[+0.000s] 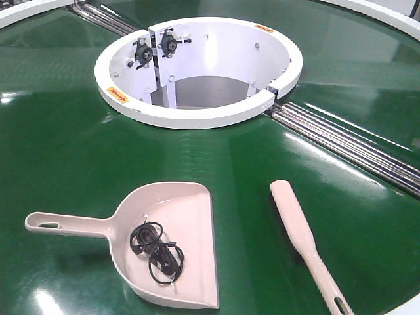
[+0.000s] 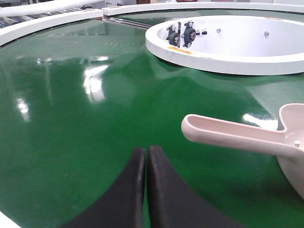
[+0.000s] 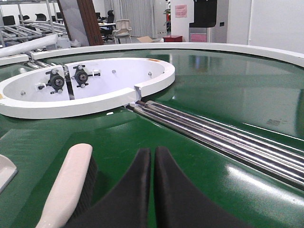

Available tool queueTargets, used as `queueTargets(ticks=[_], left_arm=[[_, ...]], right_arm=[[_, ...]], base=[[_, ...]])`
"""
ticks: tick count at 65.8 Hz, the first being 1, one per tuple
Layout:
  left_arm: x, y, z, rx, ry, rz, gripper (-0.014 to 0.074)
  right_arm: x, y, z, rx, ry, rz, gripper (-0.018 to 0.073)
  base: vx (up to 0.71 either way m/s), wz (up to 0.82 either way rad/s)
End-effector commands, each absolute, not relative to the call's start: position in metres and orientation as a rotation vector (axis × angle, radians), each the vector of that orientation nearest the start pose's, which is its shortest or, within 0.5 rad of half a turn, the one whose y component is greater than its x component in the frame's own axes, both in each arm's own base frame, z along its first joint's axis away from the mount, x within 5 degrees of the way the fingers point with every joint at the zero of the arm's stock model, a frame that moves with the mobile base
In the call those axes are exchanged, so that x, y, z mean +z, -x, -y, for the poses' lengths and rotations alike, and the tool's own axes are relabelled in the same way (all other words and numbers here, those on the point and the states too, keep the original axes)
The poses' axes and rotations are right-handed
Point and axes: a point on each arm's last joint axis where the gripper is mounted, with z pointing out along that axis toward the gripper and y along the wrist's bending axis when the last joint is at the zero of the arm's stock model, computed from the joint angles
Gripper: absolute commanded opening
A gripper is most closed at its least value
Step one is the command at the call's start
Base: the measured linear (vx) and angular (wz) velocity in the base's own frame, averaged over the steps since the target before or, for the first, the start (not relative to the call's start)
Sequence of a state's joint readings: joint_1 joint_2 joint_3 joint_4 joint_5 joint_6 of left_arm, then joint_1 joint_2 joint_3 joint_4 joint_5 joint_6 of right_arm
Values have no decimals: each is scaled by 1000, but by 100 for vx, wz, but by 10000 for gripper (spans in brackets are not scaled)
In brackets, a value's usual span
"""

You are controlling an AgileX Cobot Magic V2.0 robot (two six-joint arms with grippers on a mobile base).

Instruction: Clean and inspect green conveyor with broom and dustpan

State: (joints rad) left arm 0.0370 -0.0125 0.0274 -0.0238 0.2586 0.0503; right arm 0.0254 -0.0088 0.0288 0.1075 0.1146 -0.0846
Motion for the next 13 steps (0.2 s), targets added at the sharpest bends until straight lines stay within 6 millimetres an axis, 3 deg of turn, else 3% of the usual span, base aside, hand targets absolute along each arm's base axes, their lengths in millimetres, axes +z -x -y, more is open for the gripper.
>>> queueTargets(ticks=[1,13], left_arm=[[181,-56,-2,37,17,-1694,-23],[181,-56,-2,37,17,-1694,-23]], right_arm=[[197,-57,-1,35,1,-1546,-5],[197,-57,-1,35,1,-1546,-5]], base=[[0,0],[0,0]])
